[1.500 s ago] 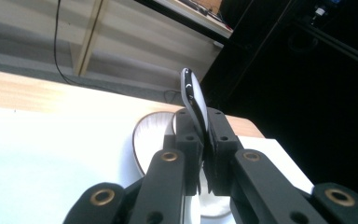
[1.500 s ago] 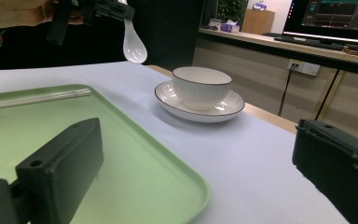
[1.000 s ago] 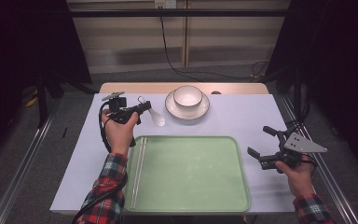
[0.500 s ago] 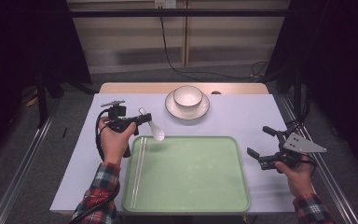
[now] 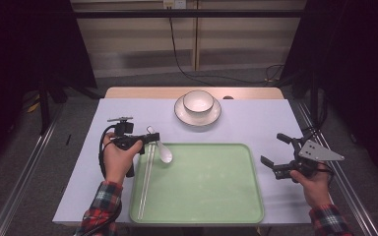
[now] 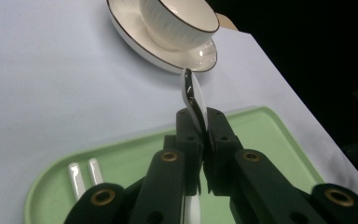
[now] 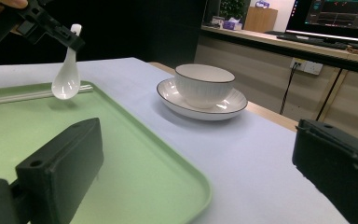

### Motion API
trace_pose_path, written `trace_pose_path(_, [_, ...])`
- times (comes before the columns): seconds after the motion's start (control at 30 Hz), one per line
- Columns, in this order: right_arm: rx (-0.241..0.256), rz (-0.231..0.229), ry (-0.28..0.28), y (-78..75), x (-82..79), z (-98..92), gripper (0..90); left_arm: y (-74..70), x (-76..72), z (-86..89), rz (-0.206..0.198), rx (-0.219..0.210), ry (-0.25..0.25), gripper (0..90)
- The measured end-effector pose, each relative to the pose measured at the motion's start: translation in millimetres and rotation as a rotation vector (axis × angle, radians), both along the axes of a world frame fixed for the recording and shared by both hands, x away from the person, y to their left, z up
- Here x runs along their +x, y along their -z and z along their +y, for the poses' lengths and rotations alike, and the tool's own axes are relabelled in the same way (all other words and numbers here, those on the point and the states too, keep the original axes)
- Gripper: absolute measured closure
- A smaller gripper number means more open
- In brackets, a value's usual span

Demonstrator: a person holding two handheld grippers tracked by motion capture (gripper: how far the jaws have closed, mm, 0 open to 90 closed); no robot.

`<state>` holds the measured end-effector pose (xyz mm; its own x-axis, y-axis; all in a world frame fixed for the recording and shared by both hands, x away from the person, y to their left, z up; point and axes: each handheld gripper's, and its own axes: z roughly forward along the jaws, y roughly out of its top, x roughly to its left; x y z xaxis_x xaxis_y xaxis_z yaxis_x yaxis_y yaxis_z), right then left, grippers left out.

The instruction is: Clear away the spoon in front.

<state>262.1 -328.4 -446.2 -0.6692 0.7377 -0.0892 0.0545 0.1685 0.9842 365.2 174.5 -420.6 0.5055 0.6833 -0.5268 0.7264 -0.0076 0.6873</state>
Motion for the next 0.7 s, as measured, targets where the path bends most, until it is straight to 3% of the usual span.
trace_pose_path(0.33, [-0.009, 0.002, -0.004, 0.3, 0.1, 0.5, 1.1, 10.5, -3.3, 0.8, 0.083, -0.005, 0.033, 86.0])
trace_pose_path(0.47, [-0.009, 0.002, -0.01, 0.3, 0.4, 0.4, 1.1, 13.2, -2.2, -0.8, 0.102, 0.0, 0.048, 86.1])
trace_pose_path(0.7, [-0.005, 0.008, -0.014, 0.6, 0.7, 1.6, 1.1, 18.3, 6.8, -5.8, 0.102, -0.008, 0.042, 85.7])
